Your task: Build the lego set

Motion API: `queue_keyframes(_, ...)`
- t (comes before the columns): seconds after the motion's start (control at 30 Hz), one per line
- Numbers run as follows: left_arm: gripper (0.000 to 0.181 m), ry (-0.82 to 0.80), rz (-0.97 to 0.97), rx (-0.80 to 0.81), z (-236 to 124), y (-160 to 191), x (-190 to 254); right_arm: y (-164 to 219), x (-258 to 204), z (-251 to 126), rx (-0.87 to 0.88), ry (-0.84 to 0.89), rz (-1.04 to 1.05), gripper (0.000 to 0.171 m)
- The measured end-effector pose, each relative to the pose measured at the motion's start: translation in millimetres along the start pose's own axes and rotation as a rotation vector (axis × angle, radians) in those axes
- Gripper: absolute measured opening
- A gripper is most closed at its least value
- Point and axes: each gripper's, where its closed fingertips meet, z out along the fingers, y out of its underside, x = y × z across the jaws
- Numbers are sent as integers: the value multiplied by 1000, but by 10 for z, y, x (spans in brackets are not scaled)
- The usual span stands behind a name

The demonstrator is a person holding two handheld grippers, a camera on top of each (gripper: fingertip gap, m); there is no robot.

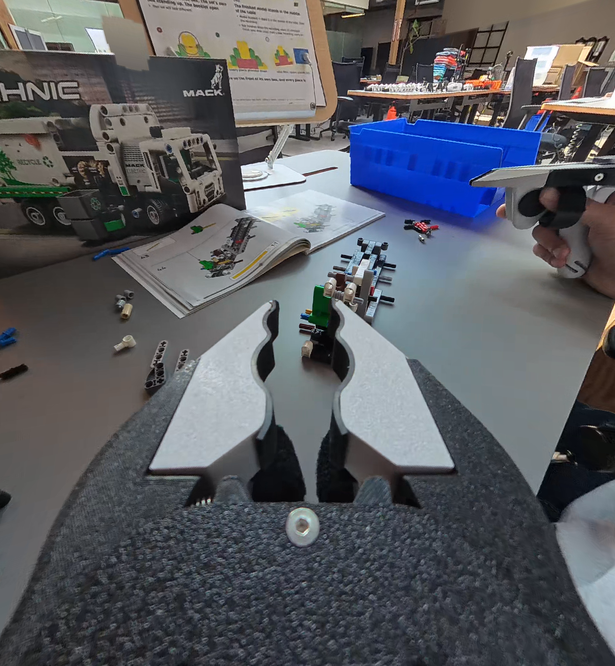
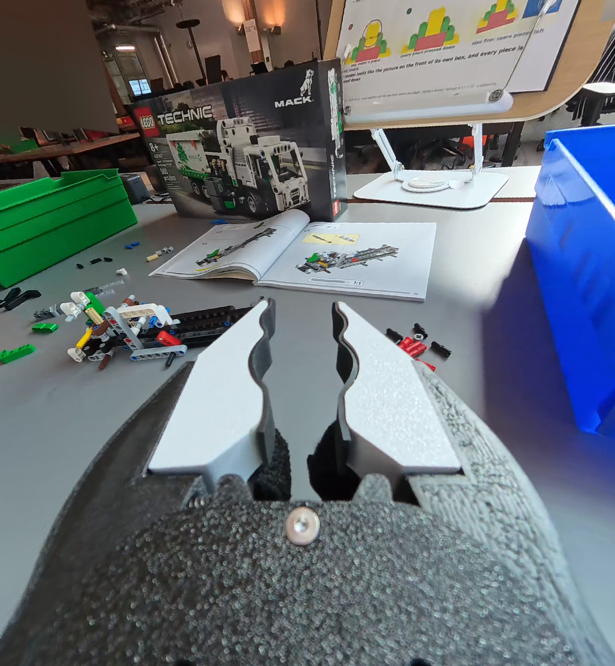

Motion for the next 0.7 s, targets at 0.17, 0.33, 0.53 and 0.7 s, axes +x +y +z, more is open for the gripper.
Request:
queue_keyframes(0.17, 26, 35, -75, -40, 44, 53, -33, 59, -25, 6, -26, -33, 26, 29)
queue_keyframes(0.33, 27, 62, -153, 28, -21, -32, -91, 52, -8, -9, -19, -10, 16, 28)
queue_keyframes(0.53, 27, 53, -150, 76, -75, -89, -103, 81, -9, 14, -41, 11, -15, 27)
queue_keyframes(0.7, 28, 26, -133, 50, -42, -53, -116, 122, -50, 49, -73, -17, -16, 28)
